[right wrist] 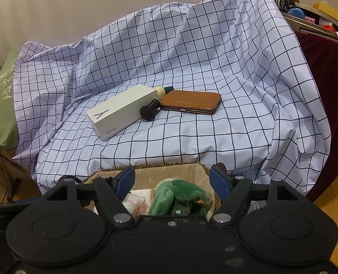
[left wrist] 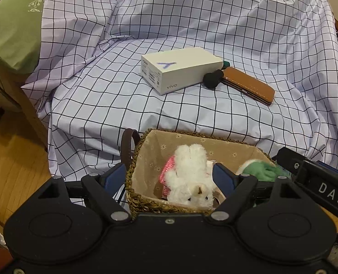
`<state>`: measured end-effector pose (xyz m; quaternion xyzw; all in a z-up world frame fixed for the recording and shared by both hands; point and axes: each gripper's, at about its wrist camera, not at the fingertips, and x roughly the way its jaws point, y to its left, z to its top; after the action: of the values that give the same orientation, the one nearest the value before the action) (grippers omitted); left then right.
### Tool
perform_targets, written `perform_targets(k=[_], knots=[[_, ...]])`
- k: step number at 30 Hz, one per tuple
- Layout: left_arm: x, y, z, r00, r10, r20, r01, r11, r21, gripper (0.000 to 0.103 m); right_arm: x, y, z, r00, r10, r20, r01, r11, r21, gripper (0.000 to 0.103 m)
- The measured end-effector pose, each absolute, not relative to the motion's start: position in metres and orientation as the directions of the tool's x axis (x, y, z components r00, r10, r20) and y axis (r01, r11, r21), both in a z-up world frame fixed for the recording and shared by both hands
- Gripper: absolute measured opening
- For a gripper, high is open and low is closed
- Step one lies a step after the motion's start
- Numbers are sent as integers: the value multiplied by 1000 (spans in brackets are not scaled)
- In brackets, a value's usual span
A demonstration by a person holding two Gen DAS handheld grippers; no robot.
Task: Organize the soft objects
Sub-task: 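Open the right tool to drop the turtle into the basket while the left tool holds the tape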
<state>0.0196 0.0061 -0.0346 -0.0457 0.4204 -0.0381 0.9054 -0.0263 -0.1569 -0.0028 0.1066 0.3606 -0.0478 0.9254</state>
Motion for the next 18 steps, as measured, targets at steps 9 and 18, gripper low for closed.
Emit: perform_targets(k=[9,18], knots=[[19,4,-36,638,-108,-762,37,993,-110,79,-26,-158,-5,729,-19,-684,175,972,160,72],[18,4,-36,642,-101,-760,38,994,-100,79,-26,-159,-8,719,-24,-694,180,972,153,72]])
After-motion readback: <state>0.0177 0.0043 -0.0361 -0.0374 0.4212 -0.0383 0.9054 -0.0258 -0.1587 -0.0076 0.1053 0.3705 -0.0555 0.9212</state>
